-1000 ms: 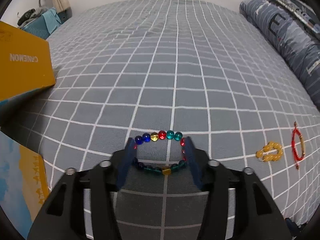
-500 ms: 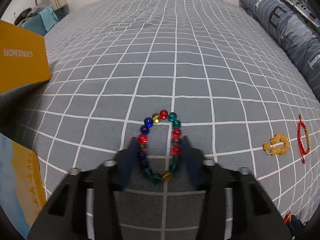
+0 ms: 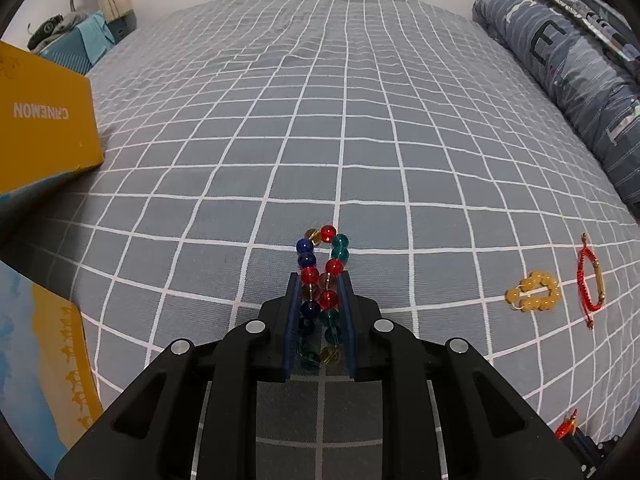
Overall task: Organize jewelry
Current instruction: 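Grasp the multicolour glass bead bracelet with left tool while right tool grasps the red cord bracelet, then lift and carry both bracelets with both tools over the white box, then open both tools to drop the glass bead and red cord bracelets into the box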
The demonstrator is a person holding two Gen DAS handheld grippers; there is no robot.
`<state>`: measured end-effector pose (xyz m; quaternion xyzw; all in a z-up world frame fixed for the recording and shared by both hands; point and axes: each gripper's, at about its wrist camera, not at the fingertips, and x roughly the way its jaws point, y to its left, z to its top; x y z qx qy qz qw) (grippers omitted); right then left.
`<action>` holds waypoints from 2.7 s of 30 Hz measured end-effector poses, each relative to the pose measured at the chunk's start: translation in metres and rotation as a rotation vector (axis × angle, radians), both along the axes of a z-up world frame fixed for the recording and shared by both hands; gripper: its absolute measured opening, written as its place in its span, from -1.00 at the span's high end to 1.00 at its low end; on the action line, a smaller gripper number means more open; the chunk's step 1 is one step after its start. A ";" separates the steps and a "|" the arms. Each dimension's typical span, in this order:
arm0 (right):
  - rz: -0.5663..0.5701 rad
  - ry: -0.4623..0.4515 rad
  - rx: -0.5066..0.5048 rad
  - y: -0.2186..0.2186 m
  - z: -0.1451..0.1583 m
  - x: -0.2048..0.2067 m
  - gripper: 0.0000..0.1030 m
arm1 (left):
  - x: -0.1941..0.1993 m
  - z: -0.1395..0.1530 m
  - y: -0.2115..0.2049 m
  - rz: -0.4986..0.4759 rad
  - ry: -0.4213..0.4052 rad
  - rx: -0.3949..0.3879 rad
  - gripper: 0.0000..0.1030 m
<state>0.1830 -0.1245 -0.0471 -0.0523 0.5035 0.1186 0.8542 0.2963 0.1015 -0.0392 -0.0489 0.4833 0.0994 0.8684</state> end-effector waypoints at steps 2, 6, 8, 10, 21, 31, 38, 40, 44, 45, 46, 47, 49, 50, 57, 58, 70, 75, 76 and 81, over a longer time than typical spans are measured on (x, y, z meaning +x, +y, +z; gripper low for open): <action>-0.001 -0.010 0.006 0.000 0.003 -0.001 0.92 | -0.001 0.003 -0.001 -0.003 -0.005 -0.004 0.66; -0.003 -0.030 0.018 0.000 0.009 -0.002 0.92 | -0.004 0.009 -0.002 -0.007 -0.018 -0.005 0.66; -0.005 -0.038 0.021 0.001 0.012 -0.003 0.92 | -0.006 0.013 -0.003 -0.009 -0.024 -0.005 0.66; -0.006 -0.046 0.025 0.002 0.015 -0.005 0.92 | -0.008 0.016 -0.004 -0.011 -0.028 -0.007 0.66; -0.021 -0.112 0.054 0.001 0.045 -0.018 0.92 | -0.034 0.040 -0.010 -0.039 -0.060 -0.015 0.66; -0.039 -0.176 0.076 -0.002 0.081 -0.031 0.92 | -0.070 0.081 -0.009 -0.062 -0.123 -0.026 0.66; -0.033 -0.222 0.090 0.007 0.109 -0.045 0.92 | -0.105 0.114 -0.003 -0.045 -0.154 -0.009 0.66; -0.032 -0.230 0.095 0.010 0.116 -0.049 0.92 | -0.114 0.123 -0.001 -0.041 -0.160 -0.008 0.66; -0.024 -0.252 0.103 0.022 0.131 -0.055 0.92 | -0.139 0.144 0.001 -0.039 -0.193 -0.002 0.66; -0.022 -0.257 0.105 0.026 0.134 -0.056 0.92 | -0.146 0.148 0.002 -0.038 -0.203 -0.005 0.66; -0.020 -0.261 0.110 0.030 0.138 -0.057 0.92 | -0.150 0.151 0.003 -0.038 -0.207 -0.008 0.66; -0.017 -0.267 0.116 0.034 0.142 -0.059 0.92 | -0.158 0.154 0.005 -0.038 -0.214 -0.012 0.66; -0.009 -0.282 0.123 0.043 0.150 -0.061 0.92 | -0.174 0.160 0.012 -0.032 -0.229 -0.014 0.66; 0.003 -0.293 0.127 0.051 0.155 -0.063 0.92 | -0.179 0.162 0.015 -0.027 -0.236 -0.010 0.66; 0.081 -0.306 0.147 0.102 0.166 -0.067 0.92 | -0.220 0.169 0.052 0.039 -0.265 0.011 0.66; 0.091 -0.310 0.153 0.109 0.168 -0.068 0.92 | -0.225 0.170 0.057 0.051 -0.268 0.015 0.66; 0.298 -0.355 0.243 0.229 0.193 -0.102 0.92 | -0.286 0.169 0.144 0.225 -0.275 0.053 0.66; 0.379 -0.328 0.245 0.276 0.186 -0.114 0.92 | -0.312 0.159 0.175 0.288 -0.254 0.076 0.66; 0.395 -0.320 0.241 0.285 0.182 -0.115 0.92 | -0.317 0.156 0.183 0.303 -0.246 0.072 0.66; 0.446 -0.257 0.183 0.331 0.153 -0.116 0.92 | -0.332 0.135 0.212 0.357 -0.201 0.061 0.66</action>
